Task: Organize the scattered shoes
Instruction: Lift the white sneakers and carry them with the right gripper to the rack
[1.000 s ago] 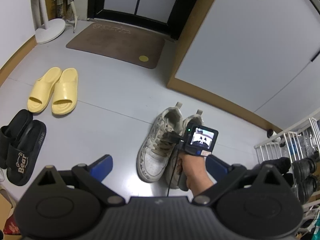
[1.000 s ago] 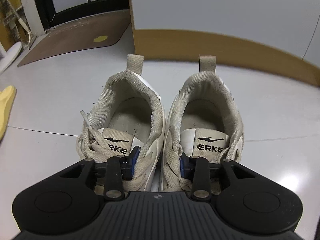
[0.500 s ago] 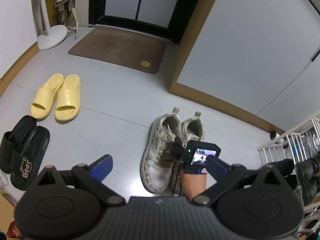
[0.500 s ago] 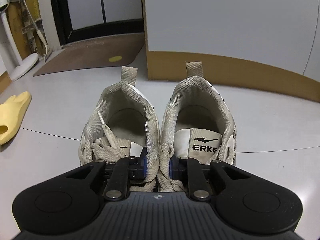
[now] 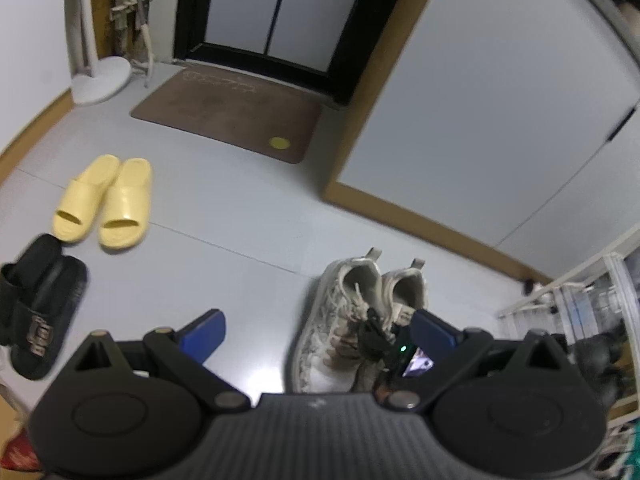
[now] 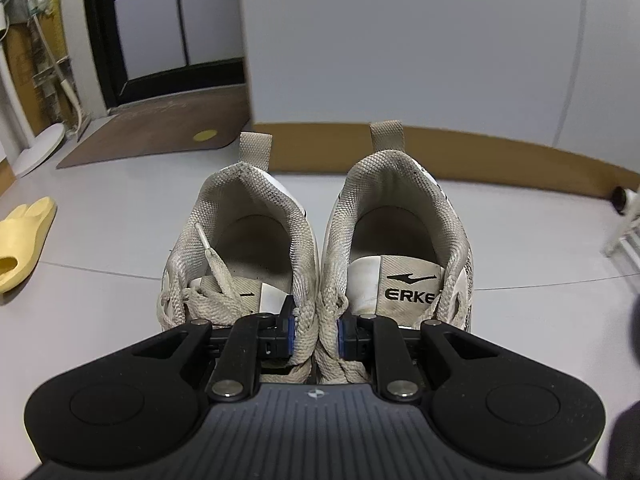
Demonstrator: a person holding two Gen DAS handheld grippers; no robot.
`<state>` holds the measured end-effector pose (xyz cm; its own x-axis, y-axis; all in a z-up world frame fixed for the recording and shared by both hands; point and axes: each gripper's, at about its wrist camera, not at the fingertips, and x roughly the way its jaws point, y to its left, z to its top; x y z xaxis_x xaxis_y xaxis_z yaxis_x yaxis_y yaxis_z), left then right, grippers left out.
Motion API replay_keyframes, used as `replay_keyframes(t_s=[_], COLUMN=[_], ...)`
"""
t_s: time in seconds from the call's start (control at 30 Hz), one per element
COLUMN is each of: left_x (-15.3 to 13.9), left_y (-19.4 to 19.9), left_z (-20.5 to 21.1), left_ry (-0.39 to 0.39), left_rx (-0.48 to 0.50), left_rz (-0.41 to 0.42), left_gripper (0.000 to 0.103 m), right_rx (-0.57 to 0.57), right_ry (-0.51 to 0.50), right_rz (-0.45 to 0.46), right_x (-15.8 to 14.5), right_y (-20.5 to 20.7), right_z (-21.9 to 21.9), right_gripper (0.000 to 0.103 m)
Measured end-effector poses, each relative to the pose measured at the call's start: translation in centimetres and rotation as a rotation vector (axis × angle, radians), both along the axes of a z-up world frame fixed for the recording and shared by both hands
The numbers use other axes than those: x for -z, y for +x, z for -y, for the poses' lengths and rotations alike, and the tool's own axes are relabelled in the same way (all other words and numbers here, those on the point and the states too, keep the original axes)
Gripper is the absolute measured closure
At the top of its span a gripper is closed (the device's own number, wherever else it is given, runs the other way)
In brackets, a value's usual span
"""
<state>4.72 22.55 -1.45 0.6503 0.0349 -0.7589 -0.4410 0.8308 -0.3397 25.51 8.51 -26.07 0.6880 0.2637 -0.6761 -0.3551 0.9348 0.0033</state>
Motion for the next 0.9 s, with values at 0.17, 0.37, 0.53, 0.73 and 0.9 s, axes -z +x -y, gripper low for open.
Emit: replay_keyframes(t_s=[0.17, 0.37, 0.53, 0.73, 0.9], left_x=[-0.7, -1.2, -1.3, -1.1, -0.2], left_y=[-0.4, -0.9, -1.3, -1.4, -0.6], left_z=[1.2, 2.8, 4.2, 5.7, 6.7], left_ry=[-0.035, -0.055, -0.099, -0.087, -0.048], left_rx=[-0.009, -0.002, 0.024, 0.096, 0.132], left_rz=[0.028, 0.051, 0.061, 0.063, 0.026], left_gripper=[0.003, 0.003, 0.003, 0.003, 0.003], right_rx=[0.017, 0.031, 0.09, 0.189, 0.254], right_ry=[-0.032, -0.055, -0.049, -0.058, -0.062], right_rz=[0.053, 0.129, 0.17, 0.202, 0.23], right_x=[-4.2, -11.5, -16.5, -21.1, -23.3], right_y=[-0.5, -1.9, -3.1, -3.6, -3.9], right_z=[2.7, 7.0, 10.8, 16.2, 19.6], right_gripper=[0.083, 0.083, 0.083, 0.083, 0.083])
